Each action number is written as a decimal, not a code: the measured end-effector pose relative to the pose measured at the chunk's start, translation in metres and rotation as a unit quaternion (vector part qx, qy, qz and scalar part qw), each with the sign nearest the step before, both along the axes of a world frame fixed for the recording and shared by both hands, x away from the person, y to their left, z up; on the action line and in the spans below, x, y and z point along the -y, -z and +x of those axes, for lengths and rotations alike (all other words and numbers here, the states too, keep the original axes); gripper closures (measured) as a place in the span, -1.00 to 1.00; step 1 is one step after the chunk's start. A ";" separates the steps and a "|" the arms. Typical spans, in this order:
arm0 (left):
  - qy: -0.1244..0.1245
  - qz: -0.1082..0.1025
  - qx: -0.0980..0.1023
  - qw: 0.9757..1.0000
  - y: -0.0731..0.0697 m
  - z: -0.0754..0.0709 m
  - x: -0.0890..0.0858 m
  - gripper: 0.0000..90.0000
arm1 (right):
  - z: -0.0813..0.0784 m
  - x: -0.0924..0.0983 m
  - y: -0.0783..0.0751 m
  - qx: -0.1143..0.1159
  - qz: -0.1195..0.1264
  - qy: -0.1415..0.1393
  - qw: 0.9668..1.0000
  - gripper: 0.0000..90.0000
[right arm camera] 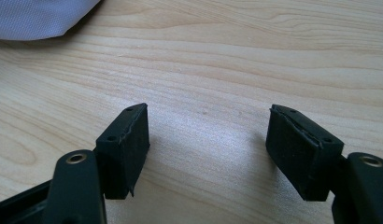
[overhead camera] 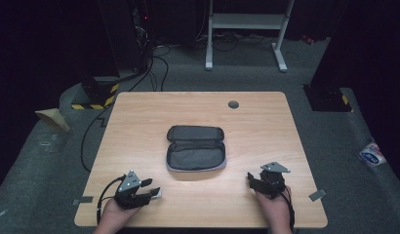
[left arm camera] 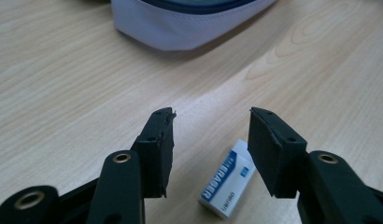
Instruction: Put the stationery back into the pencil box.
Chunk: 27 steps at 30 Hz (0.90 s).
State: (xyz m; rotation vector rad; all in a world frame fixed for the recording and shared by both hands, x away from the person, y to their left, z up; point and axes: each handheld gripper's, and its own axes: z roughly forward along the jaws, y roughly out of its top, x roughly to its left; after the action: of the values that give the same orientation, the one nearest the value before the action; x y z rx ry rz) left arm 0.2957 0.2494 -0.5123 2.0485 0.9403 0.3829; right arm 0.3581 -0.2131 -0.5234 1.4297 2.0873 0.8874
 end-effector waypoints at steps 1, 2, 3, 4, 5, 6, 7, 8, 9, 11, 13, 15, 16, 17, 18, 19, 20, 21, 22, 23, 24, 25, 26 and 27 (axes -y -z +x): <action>0.001 0.000 -0.001 1.000 0.000 -0.001 0.000 0.13 | 0.000 0.000 0.000 0.000 0.000 0.000 1.000 -0.33; 0.004 0.002 0.000 1.000 0.000 -0.003 0.000 0.13 | 0.000 0.000 0.000 0.000 0.000 0.000 1.000 -0.33; 0.004 0.005 0.001 1.000 0.000 -0.004 0.001 0.14 | 0.000 0.000 0.000 0.001 -0.001 -0.001 1.000 -0.34; 0.004 0.009 0.003 1.000 0.001 -0.005 0.003 0.14 | 0.000 0.000 0.000 0.000 -0.001 -0.002 1.000 -0.34; 0.007 0.014 0.004 1.000 0.001 -0.005 0.004 0.15 | 0.000 0.000 0.000 -0.001 0.000 -0.003 1.000 -0.33; 0.007 0.014 0.000 1.000 0.002 -0.007 0.005 0.15 | 0.001 0.000 0.000 -0.001 0.000 -0.004 1.000 -0.33; 0.011 0.021 0.000 1.000 0.004 -0.008 0.005 0.16 | 0.001 0.000 0.000 -0.001 0.000 -0.004 1.000 -0.33; 0.011 0.021 0.000 1.000 0.004 -0.008 0.005 0.16 | 0.001 0.000 0.000 -0.001 0.000 -0.004 1.000 -0.33; 0.014 0.026 -0.002 1.000 0.004 -0.009 0.005 0.16 | 0.001 0.000 0.000 -0.001 0.000 -0.004 1.000 -0.33; 0.013 0.022 -0.003 1.000 0.005 -0.009 0.003 0.18 | 0.001 0.000 0.000 -0.001 0.000 -0.004 1.000 -0.33; 0.014 0.023 -0.006 1.000 0.006 -0.009 0.002 0.20 | 0.001 0.001 0.000 -0.001 0.000 -0.006 1.000 -0.33; 0.017 0.027 -0.012 0.999 0.008 -0.009 0.002 0.22 | 0.001 0.001 0.000 -0.001 0.001 -0.009 1.000 -0.33; 0.020 0.032 -0.014 0.999 0.009 -0.009 0.002 0.22 | 0.001 0.001 0.000 -0.001 0.001 -0.009 1.000 -0.33; 0.021 0.033 -0.015 0.999 0.010 -0.009 0.002 0.23 | 0.001 0.001 0.000 0.000 0.000 -0.008 1.000 -0.33; 0.021 0.034 -0.014 0.999 0.010 -0.010 0.002 0.24 | 0.001 0.001 0.000 0.000 0.000 -0.009 1.000 -0.33; 0.022 0.035 -0.013 0.999 0.011 -0.010 0.002 0.28 | 0.002 0.001 0.000 0.000 -0.001 -0.011 1.000 -0.33; 0.023 0.039 -0.010 0.999 0.011 -0.011 0.003 0.28 | 0.002 0.001 0.000 0.000 -0.001 -0.011 1.000 -0.33; 0.024 0.041 -0.008 0.999 0.012 -0.012 0.003 0.29 | 0.002 0.001 0.000 -0.001 0.000 -0.010 1.000 -0.33; 0.023 0.041 -0.008 0.999 0.012 -0.012 0.003 0.30 | 0.002 0.001 0.000 -0.002 0.000 -0.009 1.000 -0.33; 0.021 0.040 -0.009 0.999 0.011 -0.012 0.003 0.32 | 0.002 0.001 0.000 -0.002 0.000 -0.010 1.000 -0.33; 0.018 0.038 -0.009 0.999 0.012 -0.011 0.002 0.34 | 0.002 0.001 0.000 -0.001 -0.001 -0.010 1.000 -0.33; 0.017 0.033 -0.009 0.999 0.012 -0.012 0.001 0.36 | 0.002 0.001 0.000 -0.001 -0.001 -0.010 1.000 -0.33; 0.018 0.030 -0.011 0.999 0.013 -0.012 0.001 0.36 | 0.002 0.001 0.000 -0.001 0.000 -0.010 1.000 -0.33; 0.020 0.032 -0.009 0.999 0.013 -0.012 0.001 0.36 | 0.002 0.001 0.000 -0.001 -0.001 -0.010 1.000 -0.33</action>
State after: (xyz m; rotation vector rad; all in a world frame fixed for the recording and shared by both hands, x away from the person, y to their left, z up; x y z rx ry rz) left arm 0.2835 0.2488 -0.5248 2.1296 0.9061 0.3776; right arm 0.3605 -0.2140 -0.5233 1.4117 2.1080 0.8927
